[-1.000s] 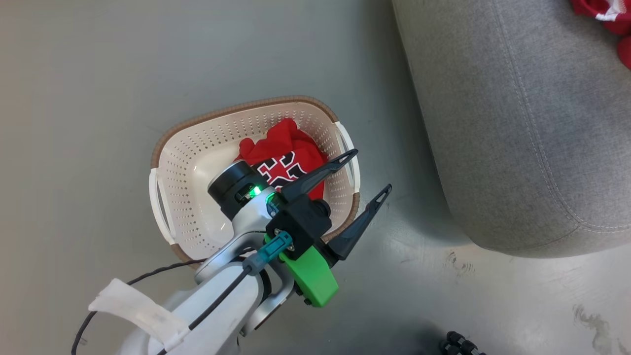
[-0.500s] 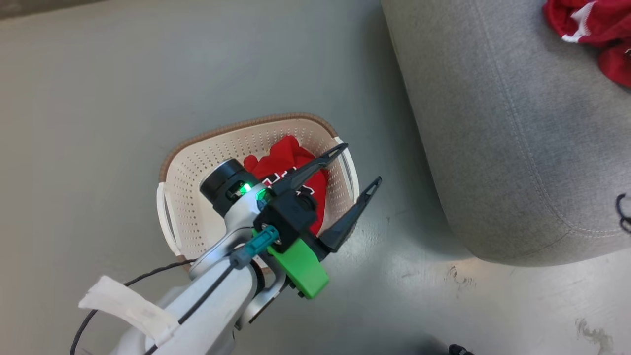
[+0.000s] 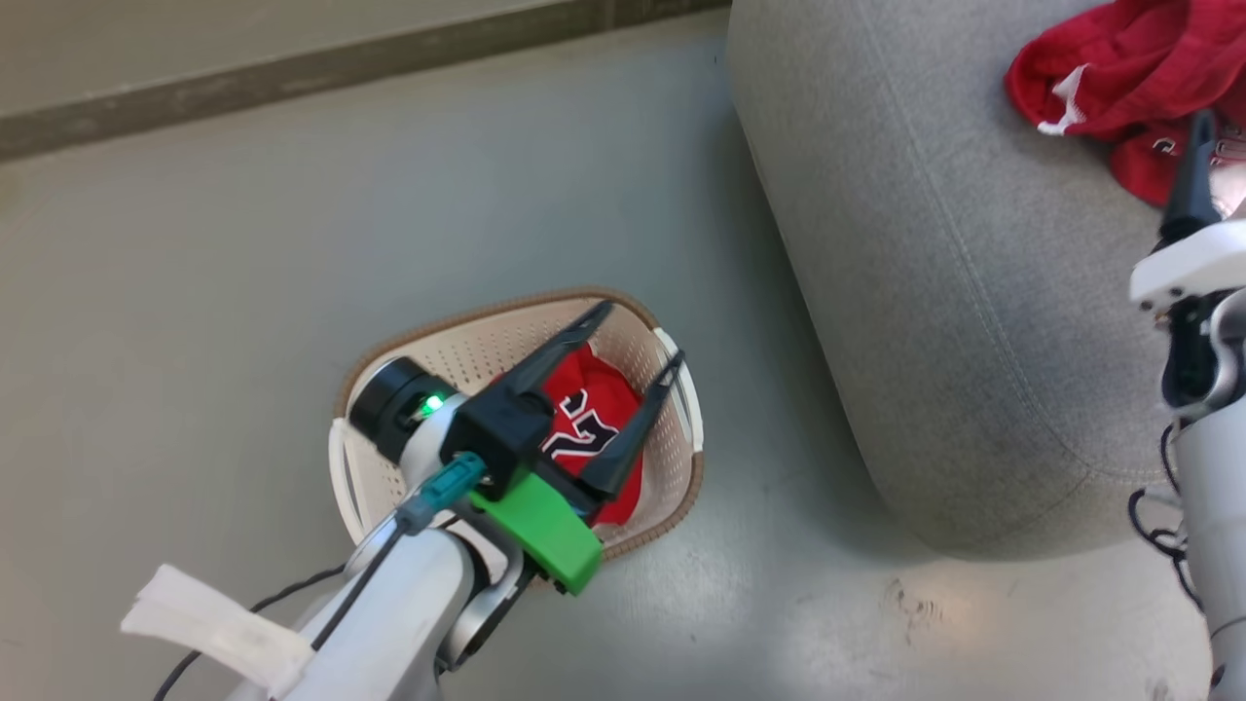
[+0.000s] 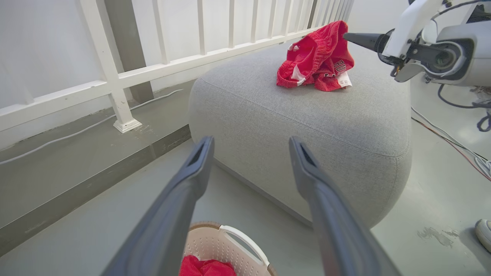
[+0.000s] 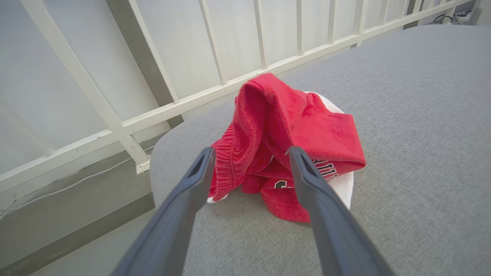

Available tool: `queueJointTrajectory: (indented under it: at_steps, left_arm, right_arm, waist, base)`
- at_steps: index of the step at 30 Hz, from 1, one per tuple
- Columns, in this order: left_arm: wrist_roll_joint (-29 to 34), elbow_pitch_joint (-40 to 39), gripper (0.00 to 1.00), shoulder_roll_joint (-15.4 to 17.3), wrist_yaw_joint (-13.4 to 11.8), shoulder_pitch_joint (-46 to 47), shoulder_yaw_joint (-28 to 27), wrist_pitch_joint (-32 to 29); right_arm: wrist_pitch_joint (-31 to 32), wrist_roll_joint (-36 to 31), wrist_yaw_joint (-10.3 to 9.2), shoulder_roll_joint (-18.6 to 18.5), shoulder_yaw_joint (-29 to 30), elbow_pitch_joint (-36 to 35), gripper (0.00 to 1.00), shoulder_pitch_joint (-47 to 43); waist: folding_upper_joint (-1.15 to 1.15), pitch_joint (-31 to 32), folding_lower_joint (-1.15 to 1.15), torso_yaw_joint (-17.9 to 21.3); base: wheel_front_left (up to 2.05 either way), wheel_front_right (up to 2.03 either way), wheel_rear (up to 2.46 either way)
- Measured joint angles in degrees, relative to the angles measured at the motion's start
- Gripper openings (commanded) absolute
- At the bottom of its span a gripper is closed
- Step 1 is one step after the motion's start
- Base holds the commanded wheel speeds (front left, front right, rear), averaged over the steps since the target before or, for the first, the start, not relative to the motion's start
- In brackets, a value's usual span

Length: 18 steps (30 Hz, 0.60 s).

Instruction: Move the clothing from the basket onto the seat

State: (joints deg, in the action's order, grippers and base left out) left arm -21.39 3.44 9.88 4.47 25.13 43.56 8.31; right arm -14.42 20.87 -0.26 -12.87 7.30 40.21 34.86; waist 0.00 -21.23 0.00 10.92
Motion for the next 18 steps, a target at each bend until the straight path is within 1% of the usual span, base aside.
queueJointTrajectory:
  at_steps: [5,11,16,18]
  left_arm:
    - [-2.1,1.5,1.00,-0.1,-2.1,-2.1,-2.6,1.4]
    - [-3.2,2.5,1.00,-0.2,-4.2,-4.4,-4.9,2.4]
    - [-4.0,3.6,1.00,-0.2,-6.6,-6.2,-7.5,3.1]
    - [-5.3,4.0,1.00,-0.1,-7.4,-6.9,-8.8,3.4]
  right_arm:
    - [0.0,-1.3,1.44,1.8,-1.5,-3.2,1.00,-3.0]
    - [0.0,-3.5,3.27,4.1,-4.3,-8.4,1.00,-5.6]
    - [0.0,-5.3,3.79,5.4,-6.4,-12.8,1.00,-7.5]
    - [0.0,-6.0,3.87,6.2,-7.4,-14.0,1.00,-8.6]
  waist:
    - [0.00,2.8,0.00,-0.4]
    - [0.00,5.8,0.00,-1.7]
    - [0.00,7.8,0.00,-3.3]
    - [0.00,8.6,0.00,-3.9]
  base:
    - [0.00,0.00,0.00]
    - [0.00,0.00,0.00]
    - [0.00,0.00,0.00]
    - [0.00,0.00,0.00]
